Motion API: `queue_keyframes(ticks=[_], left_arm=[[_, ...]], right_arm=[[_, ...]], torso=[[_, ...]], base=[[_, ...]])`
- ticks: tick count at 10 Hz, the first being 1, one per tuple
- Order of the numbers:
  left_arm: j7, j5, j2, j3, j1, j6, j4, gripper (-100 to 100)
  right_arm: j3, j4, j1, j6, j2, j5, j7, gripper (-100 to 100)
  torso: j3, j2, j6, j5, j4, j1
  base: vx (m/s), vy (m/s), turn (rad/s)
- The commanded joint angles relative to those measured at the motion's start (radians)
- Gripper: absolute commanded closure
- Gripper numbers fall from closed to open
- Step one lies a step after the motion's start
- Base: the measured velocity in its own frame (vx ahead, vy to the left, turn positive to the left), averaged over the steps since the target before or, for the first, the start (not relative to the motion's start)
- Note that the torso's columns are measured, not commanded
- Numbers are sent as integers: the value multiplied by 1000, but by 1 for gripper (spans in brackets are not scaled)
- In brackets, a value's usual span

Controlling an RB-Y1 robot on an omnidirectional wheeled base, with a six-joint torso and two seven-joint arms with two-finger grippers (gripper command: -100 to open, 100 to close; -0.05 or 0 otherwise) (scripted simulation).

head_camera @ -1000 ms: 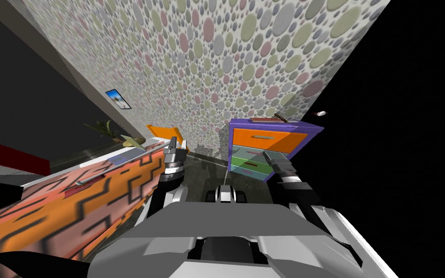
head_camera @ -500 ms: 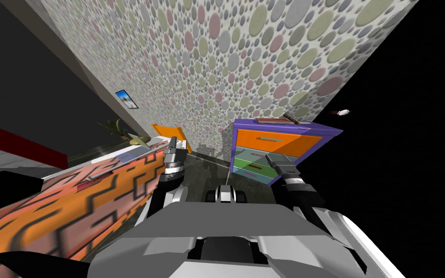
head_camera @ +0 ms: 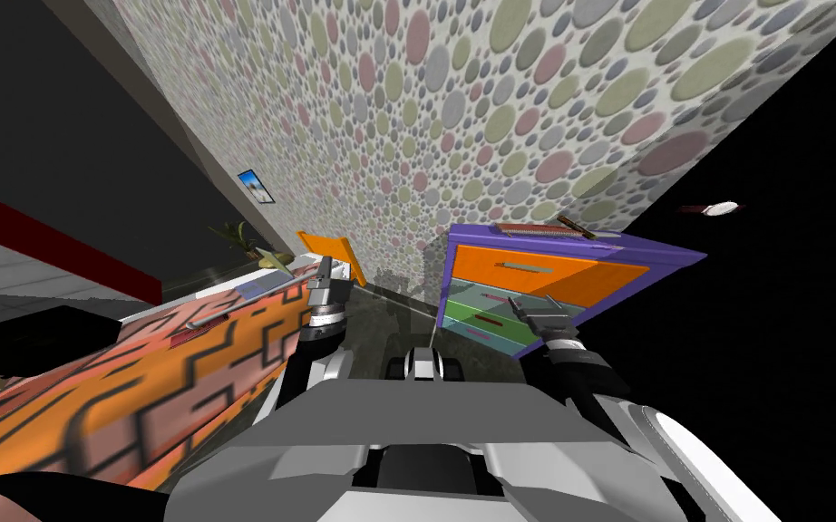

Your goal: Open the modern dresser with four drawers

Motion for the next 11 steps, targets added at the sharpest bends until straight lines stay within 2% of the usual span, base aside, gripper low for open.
queue_keyframes(ticks=[1,2,3,5,6,8,9,11], left_arm=[[0,0,0,0,0,0,0,0],[0,0,0,0,0,0,0,0],[0,0,0,0,0,0,0,0],[0,0,0,0,0,0,0,0],[0,0,0,0,0,0,0,0],[0,0,0,0,0,0,0,0],[0,0,0,0,0,0,0,0],[0,0,0,0,0,0,0,0]], right_arm=[[-20,20,3,25,-3,60,33,-100],[-34,28,11,53,-8,99,59,-100],[-34,28,11,53,-8,107,59,-100],[-60,46,27,107,-20,179,110,-100],[-60,46,27,107,-20,199,110,-100],[-86,62,42,158,-35,268,159,-100],[-86,62,42,158,-35,286,159,-100],[-110,78,56,205,-52,357,204,-100]], torso=[[0,-1,-1,0,0,0],[0,0,0,0,0,0],[-1,-1,0,0,0,0],[-1,-2,0,0,0,0],[-2,-3,-1,0,-1,1],[0,-1,0,0,0,1],[0,-1,-1,0,0,0],[-1,-2,0,0,0,1]], base=[[45,24,64],[46,23,103],[37,20,58],[63,29,155],[64,32,55],[54,33,137],[54,28,52],[69,39,108]])
